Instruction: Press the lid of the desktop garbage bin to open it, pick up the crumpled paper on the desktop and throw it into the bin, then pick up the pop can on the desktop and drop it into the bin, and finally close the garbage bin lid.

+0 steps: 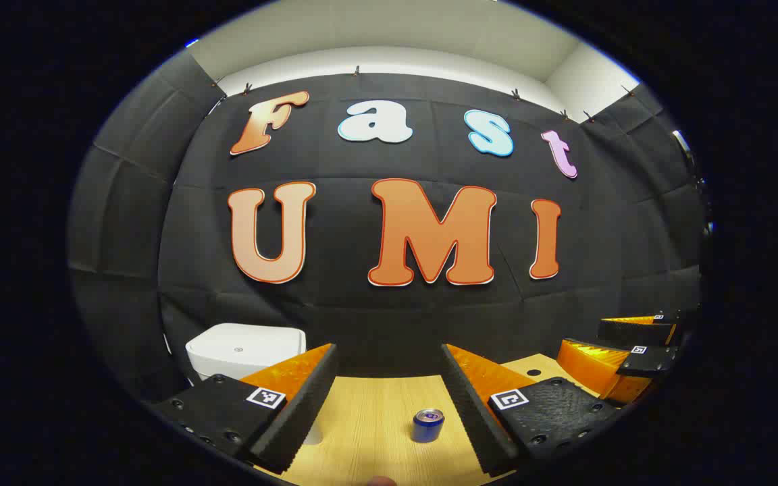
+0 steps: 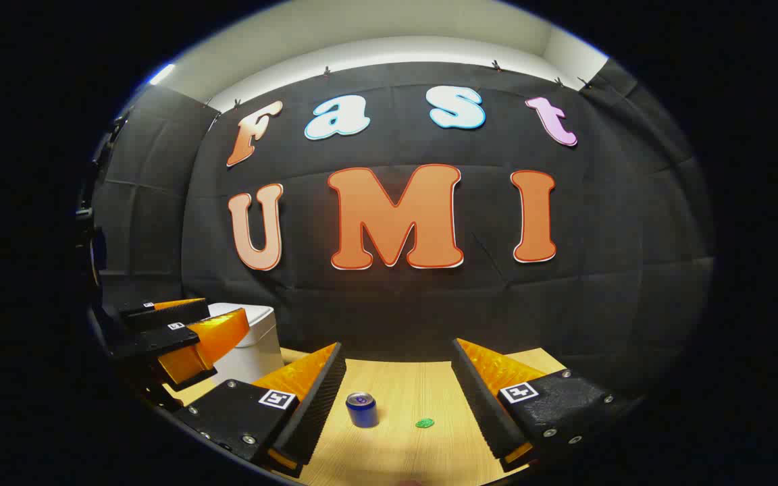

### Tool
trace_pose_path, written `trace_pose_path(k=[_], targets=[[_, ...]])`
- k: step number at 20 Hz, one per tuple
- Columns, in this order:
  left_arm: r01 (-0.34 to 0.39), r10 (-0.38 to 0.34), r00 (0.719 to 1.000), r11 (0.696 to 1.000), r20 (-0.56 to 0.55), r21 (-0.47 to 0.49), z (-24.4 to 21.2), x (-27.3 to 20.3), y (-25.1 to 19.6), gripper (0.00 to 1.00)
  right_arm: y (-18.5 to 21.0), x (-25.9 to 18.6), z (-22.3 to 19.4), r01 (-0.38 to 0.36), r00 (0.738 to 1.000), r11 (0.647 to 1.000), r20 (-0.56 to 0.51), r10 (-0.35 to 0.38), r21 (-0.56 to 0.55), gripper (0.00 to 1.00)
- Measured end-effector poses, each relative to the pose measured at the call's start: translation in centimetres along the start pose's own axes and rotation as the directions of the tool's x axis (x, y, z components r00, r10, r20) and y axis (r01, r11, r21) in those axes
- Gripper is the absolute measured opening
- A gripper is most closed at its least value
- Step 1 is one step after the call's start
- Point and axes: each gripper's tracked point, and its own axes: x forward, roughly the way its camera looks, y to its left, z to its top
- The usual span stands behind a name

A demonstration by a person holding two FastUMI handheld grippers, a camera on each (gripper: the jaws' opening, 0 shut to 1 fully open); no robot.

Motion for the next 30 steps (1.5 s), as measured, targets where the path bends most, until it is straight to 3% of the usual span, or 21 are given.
trace_pose_path(k=[30], targets=[[0.005, -0.005, 0.998, 1.0, -0.064, 0.01, -1.0, -1.1, 0.6, 0.94, 1.3, -0.7, -1.1, -0.011, 0.999, 1.0, -0.046, 0.01, -0.021, 0.94]])
